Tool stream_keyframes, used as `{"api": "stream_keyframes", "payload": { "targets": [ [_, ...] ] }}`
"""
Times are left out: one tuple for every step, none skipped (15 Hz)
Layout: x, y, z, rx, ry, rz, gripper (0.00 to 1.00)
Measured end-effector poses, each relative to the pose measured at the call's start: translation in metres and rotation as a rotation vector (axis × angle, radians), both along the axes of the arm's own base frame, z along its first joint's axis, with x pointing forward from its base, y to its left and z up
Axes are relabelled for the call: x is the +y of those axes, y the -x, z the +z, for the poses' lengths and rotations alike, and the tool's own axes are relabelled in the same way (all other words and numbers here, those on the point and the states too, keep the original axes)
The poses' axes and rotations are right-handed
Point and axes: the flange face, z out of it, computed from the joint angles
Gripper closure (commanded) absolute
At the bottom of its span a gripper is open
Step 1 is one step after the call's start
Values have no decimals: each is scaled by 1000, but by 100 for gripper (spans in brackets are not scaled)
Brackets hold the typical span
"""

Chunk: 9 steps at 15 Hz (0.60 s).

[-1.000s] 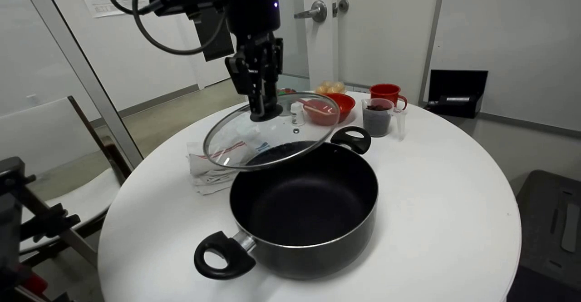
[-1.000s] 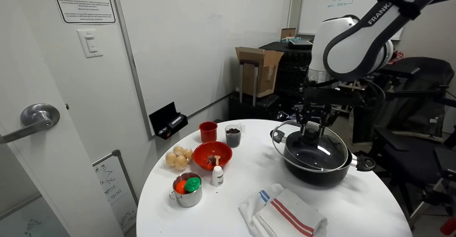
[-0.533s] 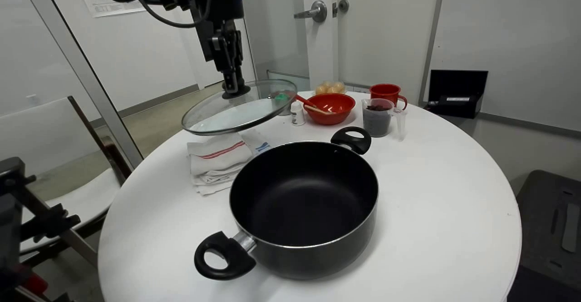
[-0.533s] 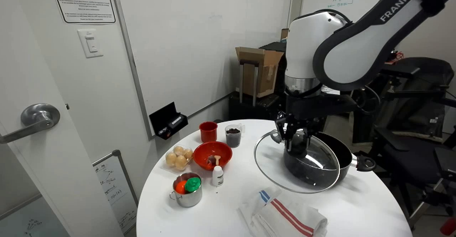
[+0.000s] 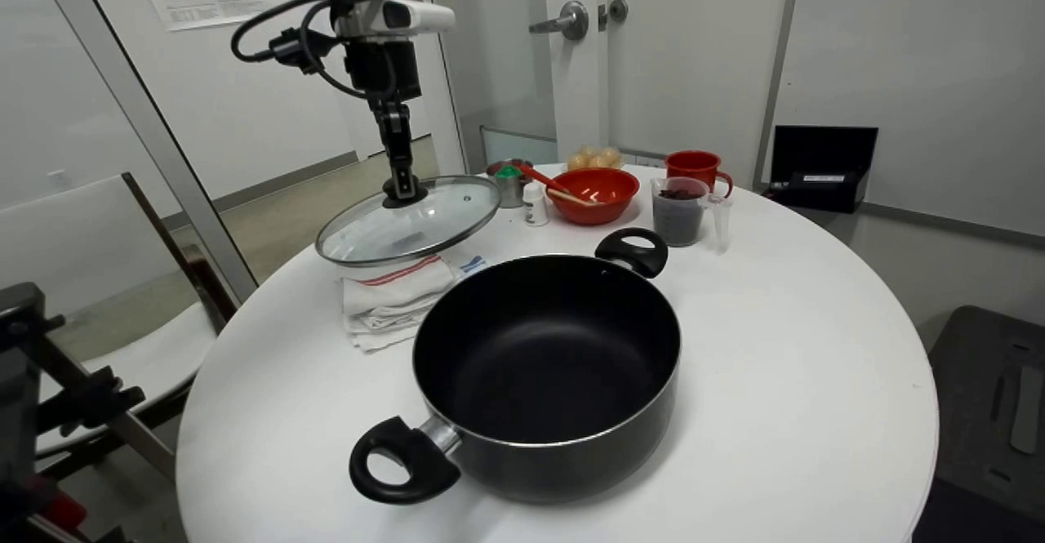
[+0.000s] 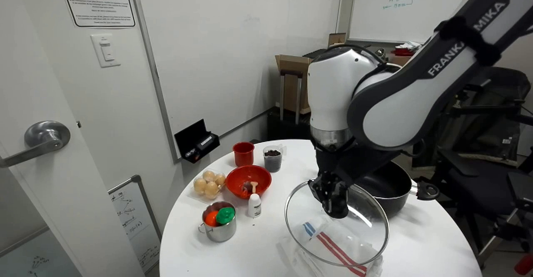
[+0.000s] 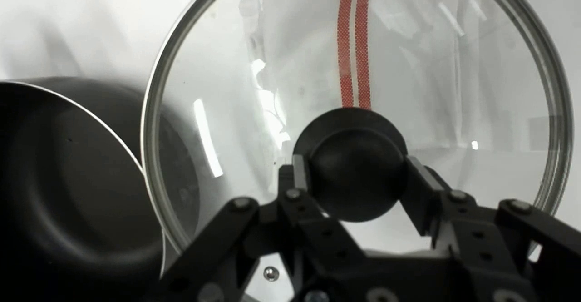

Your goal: Take the lid off the pot

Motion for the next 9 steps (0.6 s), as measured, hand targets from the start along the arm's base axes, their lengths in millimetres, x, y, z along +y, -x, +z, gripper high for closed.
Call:
{"api": "stream_keyframes", "payload": {
  "targets": [
    [1,-1,-12,14,-1,29,74],
    [2,-3,-26,28,-2,57,74],
    [1,-4,-39,41,-3,81,74],
    [0,-7,-53,52,-5,103,74],
    [-2,-9,-66,62,-7,122,74],
    [-5,-11,-78,72,-9,139,74],
    [-7,-14,-88,78,-12,152,74],
    [-9,-17,-95,80,-16,164,74],
    [-10,-21,-99,78,-20,175,62]
  ]
}}
